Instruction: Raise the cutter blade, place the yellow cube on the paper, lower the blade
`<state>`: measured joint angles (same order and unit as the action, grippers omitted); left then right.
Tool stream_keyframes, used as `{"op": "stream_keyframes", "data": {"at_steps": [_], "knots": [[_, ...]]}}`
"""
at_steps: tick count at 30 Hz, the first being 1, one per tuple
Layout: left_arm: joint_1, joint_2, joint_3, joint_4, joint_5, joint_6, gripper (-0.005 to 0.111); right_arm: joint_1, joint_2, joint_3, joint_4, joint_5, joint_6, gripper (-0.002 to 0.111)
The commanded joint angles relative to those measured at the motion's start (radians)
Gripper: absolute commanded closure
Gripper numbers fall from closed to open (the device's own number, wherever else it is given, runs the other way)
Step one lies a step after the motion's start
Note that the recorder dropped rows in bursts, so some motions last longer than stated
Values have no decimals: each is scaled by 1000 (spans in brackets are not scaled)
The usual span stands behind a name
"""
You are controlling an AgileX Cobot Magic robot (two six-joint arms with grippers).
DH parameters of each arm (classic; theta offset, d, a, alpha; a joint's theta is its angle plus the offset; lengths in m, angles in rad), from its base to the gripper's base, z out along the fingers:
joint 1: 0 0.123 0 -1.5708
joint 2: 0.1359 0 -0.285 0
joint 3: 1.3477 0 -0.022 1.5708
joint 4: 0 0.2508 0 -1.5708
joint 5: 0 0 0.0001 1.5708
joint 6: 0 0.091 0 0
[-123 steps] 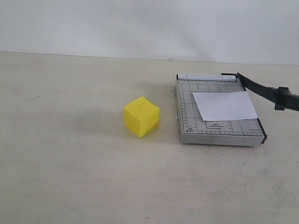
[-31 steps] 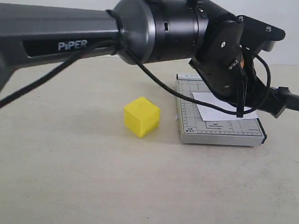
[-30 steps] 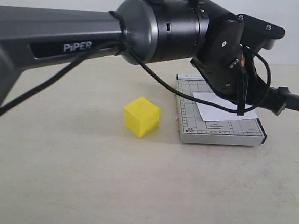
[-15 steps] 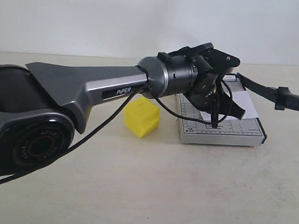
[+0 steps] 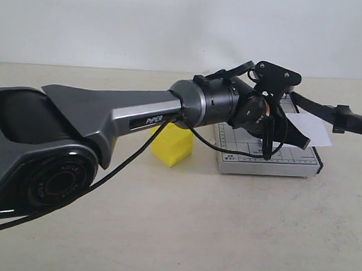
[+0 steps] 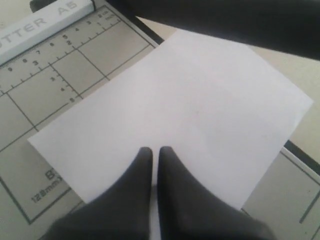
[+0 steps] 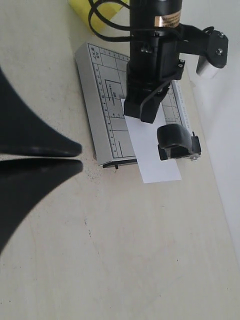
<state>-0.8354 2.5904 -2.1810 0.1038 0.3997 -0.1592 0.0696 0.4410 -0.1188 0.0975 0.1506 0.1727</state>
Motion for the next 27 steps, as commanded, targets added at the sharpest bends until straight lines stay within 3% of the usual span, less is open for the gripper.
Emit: {"op": "stream_keyframes", "data": {"at_steps": [1,10,15,19,23,27], "knots": [[-3,-21,-25,-10,-12,12,102,-1,1,2,2,-10,2,107],[-3,-185,-34,23,22,-158,102,-1,1,2,2,-7,2,107],[-31,-292,57,226,78,-339,102,-1,1,2,2,-7,5,107],[-78,-457,323,596,-42,-617,102,-1,1,2,2,-5,5,107],[-87,-668,707,965,-203,-866,102,-1,1,2,2,-5,5,107],[-40,-854,1035,1144,-188,-991,102,-1,1,2,2,-5,9,107]]}}
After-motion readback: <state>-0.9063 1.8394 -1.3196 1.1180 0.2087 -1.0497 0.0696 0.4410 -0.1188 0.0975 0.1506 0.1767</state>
